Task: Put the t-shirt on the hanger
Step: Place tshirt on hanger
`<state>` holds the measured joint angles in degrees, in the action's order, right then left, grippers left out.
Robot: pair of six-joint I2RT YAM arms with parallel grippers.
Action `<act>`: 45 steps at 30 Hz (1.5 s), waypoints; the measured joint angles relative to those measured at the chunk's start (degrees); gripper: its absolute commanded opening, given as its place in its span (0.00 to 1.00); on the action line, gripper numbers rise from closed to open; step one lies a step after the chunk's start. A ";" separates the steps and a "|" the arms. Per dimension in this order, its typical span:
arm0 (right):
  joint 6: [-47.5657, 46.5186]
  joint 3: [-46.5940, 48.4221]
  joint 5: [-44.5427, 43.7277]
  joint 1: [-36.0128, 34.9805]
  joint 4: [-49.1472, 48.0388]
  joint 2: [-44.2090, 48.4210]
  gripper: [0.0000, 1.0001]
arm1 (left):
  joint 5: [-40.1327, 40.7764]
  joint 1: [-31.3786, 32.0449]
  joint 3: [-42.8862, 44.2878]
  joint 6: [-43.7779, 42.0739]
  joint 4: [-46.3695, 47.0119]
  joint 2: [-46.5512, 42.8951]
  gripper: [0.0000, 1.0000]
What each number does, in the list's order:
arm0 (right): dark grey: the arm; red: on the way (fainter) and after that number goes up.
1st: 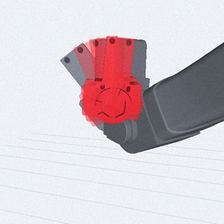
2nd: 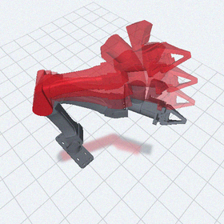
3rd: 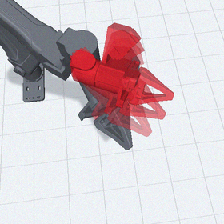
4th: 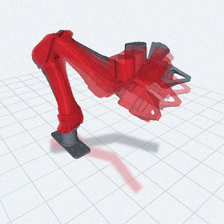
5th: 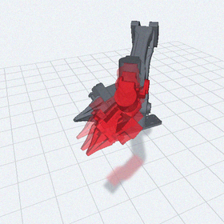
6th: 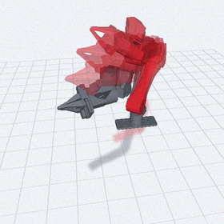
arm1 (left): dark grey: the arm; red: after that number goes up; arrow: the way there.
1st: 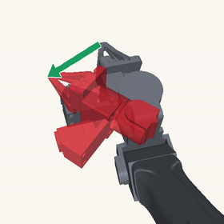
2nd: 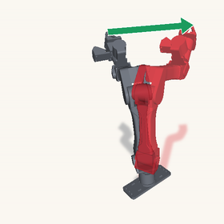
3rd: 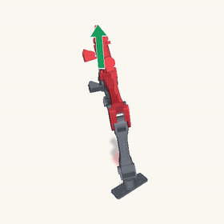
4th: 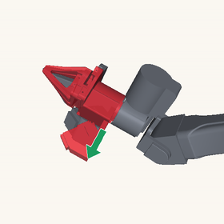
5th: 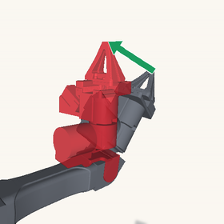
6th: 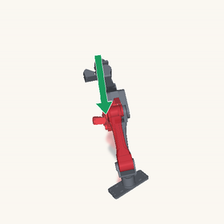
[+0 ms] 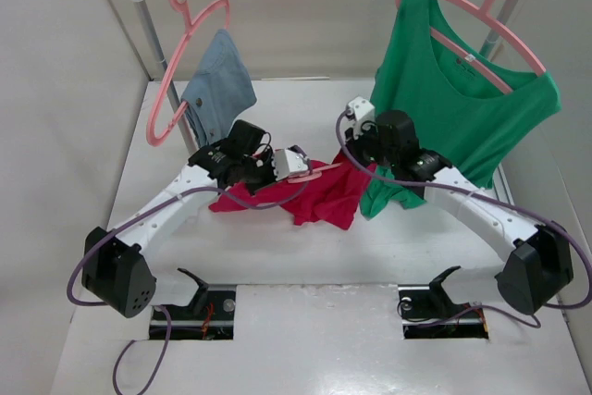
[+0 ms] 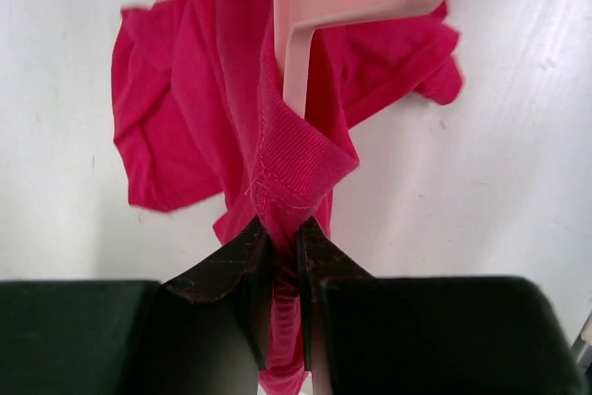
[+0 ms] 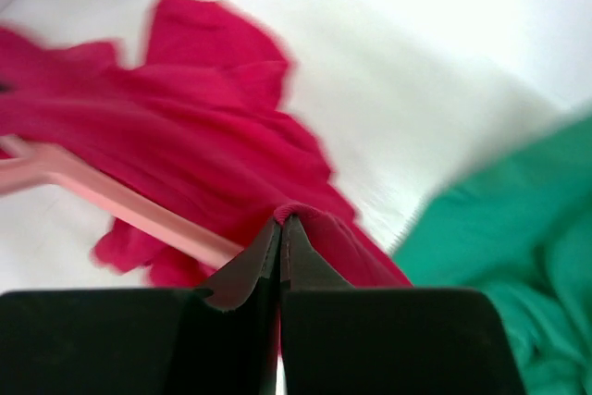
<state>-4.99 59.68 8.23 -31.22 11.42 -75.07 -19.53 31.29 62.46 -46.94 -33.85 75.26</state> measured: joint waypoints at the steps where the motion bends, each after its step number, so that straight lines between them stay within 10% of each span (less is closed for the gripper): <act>1: -1.11 0.44 1.62 -0.81 0.17 -0.55 0.08 | -0.68 0.52 0.70 -0.79 -0.70 0.00 0.00; 5: -5.62 0.72 7.04 -1.38 3.30 -0.59 0.53 | -3.41 0.74 3.45 -3.54 -3.65 0.02 0.00; 9: -8.98 0.83 8.41 0.79 7.78 2.91 0.71 | -5.95 0.59 4.92 -6.69 -5.66 0.07 0.00; 29: -23.26 5.84 20.83 -6.29 16.31 -3.15 0.71 | -10.80 -1.86 9.60 -13.38 -8.70 3.87 0.00; 32: -22.40 4.92 20.52 -5.92 14.60 -3.30 0.61 | -11.23 -2.32 9.60 -13.88 -9.97 3.87 0.00; 37: -20.22 4.92 20.52 -5.27 9.57 -3.30 0.07 | -12.98 -2.56 9.62 -14.19 -10.56 3.87 0.00; 45: -20.37 1.03 24.06 -4.22 7.37 -0.74 0.00 | -15.06 -3.58 10.23 -15.47 -10.08 3.87 0.00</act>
<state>-25.36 60.71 32.29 -35.44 18.79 -75.81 -34.59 27.70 72.69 -62.41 -43.92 79.13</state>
